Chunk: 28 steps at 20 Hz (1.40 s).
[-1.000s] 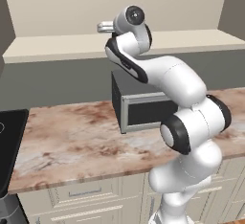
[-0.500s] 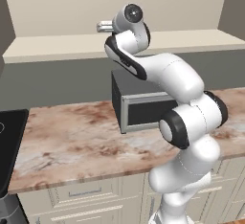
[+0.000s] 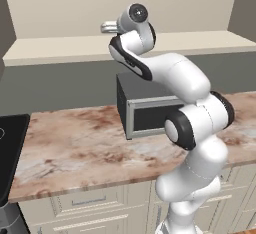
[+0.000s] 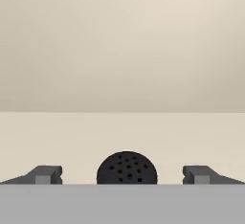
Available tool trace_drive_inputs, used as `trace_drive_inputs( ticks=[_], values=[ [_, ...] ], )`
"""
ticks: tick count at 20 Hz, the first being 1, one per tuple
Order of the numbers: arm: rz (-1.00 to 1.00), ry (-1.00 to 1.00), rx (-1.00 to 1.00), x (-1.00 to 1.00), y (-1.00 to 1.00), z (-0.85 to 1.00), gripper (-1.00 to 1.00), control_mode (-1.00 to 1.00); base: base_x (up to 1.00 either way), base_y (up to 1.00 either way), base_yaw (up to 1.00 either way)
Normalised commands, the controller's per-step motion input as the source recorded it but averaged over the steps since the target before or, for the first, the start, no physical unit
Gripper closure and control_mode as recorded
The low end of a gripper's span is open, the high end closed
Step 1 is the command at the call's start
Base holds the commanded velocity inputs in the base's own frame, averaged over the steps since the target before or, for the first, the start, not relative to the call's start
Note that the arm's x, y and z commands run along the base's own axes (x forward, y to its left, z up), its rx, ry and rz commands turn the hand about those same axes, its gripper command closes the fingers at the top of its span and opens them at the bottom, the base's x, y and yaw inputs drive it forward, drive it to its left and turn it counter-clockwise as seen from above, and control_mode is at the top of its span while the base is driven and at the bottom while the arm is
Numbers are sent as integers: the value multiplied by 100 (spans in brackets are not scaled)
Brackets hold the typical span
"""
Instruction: Retrieve the shaker from the cabinet and place it next the steak on a plate on the dining table.
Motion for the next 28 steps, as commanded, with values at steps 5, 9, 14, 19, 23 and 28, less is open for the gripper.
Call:
trace_drive_inputs(
  ticks=[5, 9, 14, 19, 23, 28],
  values=[
    [0, 2, 0, 17, 0, -24, 100, -100, 0, 0, 0],
    [0, 2, 0, 2, 0, -22, 100, -100, 0, 0, 0],
    [3, 0, 0, -24, 0, -20, 100, -100, 0, 0, 0],
    [3, -2, 0, -88, 0, 2, 100, -100, 0, 0, 0],
    [4, -6, 2, -100, -7, 22, 100, -100, 0, 0, 0],
    [1, -7, 1, -100, -10, 32, 100, -100, 0, 0, 0]
  ],
)
